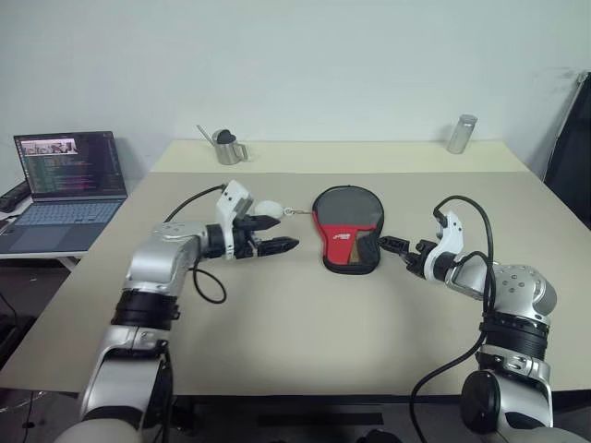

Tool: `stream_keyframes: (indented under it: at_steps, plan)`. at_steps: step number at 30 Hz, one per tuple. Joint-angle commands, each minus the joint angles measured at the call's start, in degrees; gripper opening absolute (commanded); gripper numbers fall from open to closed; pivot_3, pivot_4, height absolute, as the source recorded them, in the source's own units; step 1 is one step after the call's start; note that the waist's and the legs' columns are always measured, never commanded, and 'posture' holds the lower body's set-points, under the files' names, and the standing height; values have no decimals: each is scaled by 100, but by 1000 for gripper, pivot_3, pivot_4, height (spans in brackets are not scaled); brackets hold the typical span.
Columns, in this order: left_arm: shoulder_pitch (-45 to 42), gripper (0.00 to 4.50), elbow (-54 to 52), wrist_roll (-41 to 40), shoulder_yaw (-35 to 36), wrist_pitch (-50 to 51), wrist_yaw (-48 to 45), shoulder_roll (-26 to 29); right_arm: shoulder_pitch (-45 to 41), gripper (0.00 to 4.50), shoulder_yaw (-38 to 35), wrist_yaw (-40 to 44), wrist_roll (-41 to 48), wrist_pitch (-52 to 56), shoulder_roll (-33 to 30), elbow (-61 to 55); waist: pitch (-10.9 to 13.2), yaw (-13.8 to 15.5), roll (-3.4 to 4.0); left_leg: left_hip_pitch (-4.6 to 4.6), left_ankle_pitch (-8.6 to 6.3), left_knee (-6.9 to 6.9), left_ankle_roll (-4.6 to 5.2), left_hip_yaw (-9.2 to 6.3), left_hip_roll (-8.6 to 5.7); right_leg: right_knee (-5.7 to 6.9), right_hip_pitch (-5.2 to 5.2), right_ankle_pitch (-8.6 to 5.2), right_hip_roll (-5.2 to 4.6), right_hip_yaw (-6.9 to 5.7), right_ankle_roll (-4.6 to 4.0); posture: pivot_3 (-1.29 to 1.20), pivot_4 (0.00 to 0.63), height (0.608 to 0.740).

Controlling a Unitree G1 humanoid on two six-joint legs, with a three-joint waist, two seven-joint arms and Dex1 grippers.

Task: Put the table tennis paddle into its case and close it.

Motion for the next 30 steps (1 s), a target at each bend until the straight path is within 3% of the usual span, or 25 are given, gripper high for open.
stream_keyframes:
  at_steps: [1, 6, 19, 30]
  plan:
    - [201, 4493, -553, -192, 200, 137, 10, 243, -147, 4500, -158, -105, 162, 17, 98, 60, 0, -6, 1, 0, 0, 0, 0, 0, 0, 2, 0, 0, 0, 0, 0, 0, 150, 740]
    - [549, 4493, -730, 155, 144, -68, 505, 430, -224, 4500, -444, -325, 221, -62, 352, 467, -2, -22, 3, 9, 0, -1, 1, 4, 2, 7, 3, 0, 2, 4, 0, 0, 150, 740]
    - [872, 4493, -1244, 23, 91, -44, 439, 522, -267, 4500, -344, -617, 446, -307, 1333, 642, -7, -165, 9, 18, 0, -2, 1, 9, 6, 16, 3, 0, 6, 11, 0, 0, 150, 740]
    - [943, 4493, -1386, 20, 42, -23, 472, 527, -327, 4500, -151, -595, 269, -889, 1318, 1242, -8, -182, 8, 39, -1, -2, 1, 23, 6, 53, 2, 0, 7, 28, -1, 0, 150, 740]
